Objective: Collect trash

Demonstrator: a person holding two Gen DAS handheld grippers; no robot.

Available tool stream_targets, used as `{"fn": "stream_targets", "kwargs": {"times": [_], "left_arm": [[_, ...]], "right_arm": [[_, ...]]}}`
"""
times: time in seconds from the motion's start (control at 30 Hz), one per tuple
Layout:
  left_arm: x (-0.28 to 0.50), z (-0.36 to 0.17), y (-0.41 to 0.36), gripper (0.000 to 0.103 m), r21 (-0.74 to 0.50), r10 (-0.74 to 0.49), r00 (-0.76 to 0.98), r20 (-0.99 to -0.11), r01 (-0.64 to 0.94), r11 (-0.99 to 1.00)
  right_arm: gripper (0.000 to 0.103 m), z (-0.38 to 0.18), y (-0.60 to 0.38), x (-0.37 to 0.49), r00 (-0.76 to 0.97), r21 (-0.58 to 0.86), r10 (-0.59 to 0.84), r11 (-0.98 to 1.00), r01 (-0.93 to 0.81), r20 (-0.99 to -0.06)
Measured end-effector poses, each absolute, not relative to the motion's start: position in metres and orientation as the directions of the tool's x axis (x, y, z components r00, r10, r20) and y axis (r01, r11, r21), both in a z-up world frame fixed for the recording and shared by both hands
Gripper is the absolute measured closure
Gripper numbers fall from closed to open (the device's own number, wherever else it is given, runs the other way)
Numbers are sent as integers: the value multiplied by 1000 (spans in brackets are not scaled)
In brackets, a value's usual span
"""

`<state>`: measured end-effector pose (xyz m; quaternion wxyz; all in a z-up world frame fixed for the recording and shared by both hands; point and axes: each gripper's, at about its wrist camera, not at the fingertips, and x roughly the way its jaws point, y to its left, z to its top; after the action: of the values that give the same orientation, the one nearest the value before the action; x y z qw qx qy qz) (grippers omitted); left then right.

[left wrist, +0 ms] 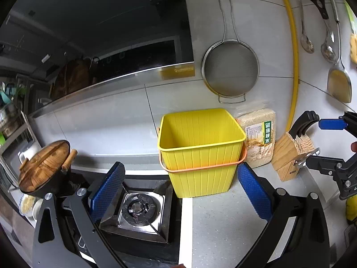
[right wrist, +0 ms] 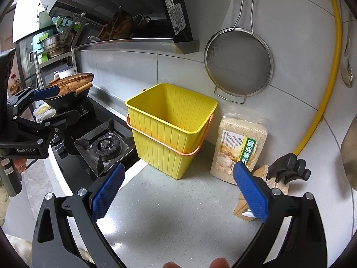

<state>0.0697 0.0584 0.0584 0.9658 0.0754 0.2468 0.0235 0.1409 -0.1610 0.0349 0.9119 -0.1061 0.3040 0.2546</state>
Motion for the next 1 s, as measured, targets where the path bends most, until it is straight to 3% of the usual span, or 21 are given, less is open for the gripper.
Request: {"fn": "stream_targets", "kwargs": {"times": [1.0], "left_arm": [[61,58,54,4,148,65,873,-484,9,989]], "right_arm": [[8,36,-170,137,688,-33,396,853,-520,-609]]}}
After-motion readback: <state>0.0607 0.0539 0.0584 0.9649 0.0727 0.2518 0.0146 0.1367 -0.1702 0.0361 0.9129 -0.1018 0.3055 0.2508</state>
